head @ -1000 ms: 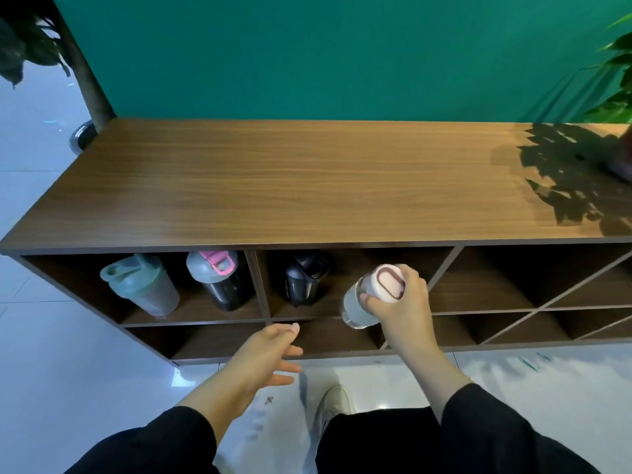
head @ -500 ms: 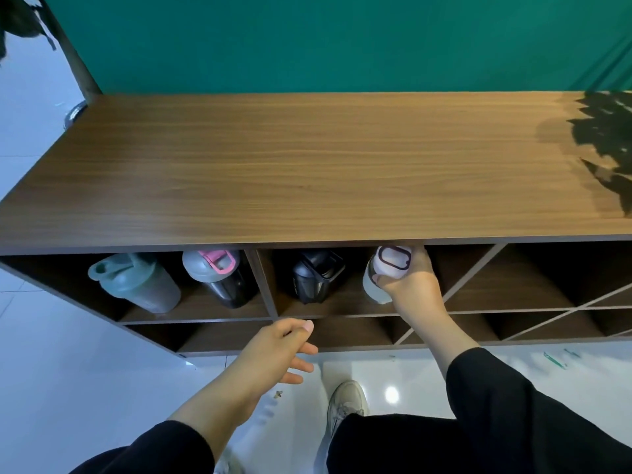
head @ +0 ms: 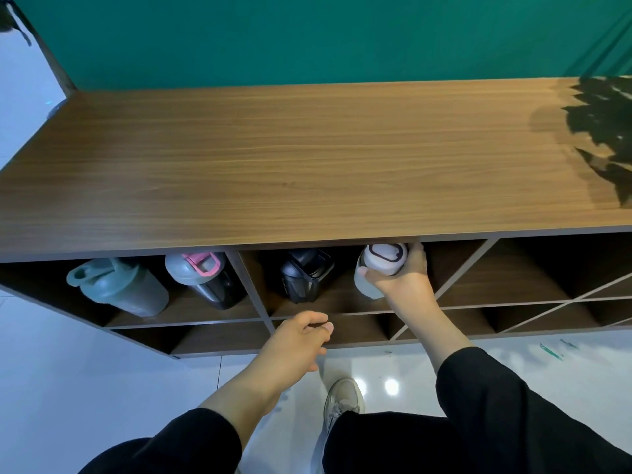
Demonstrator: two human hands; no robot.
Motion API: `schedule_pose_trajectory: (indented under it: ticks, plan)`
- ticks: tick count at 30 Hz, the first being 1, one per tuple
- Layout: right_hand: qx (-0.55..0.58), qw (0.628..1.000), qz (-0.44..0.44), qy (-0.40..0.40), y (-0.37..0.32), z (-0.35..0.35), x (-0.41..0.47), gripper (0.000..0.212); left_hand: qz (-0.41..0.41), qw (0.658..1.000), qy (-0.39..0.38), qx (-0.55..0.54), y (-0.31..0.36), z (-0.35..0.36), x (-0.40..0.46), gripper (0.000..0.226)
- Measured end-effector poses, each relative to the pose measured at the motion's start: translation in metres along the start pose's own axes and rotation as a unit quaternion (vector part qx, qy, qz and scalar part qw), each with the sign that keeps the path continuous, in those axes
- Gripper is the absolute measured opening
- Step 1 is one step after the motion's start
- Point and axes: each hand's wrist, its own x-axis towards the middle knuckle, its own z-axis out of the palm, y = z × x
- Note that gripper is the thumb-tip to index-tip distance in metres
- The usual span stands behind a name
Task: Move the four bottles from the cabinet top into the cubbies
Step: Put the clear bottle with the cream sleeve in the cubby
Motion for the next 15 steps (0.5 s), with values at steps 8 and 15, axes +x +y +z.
schedule_pose_trajectory:
  ticks: [8, 15]
  plan:
    - [0.118, 0.992, 0.046, 0.032, 0.005, -0.024, -0.007, 0.059, 0.023, 1.000, -0.003, -0.007, 0.008, 0.035, 0.015, 0.063]
    - [0.239, 0.957, 0.159, 0.029, 0.015, -0.009, 0.004, 0.116, 0.039, 0.998, -0.014, -0.054, 0.041, 0.070, 0.049, 0.079]
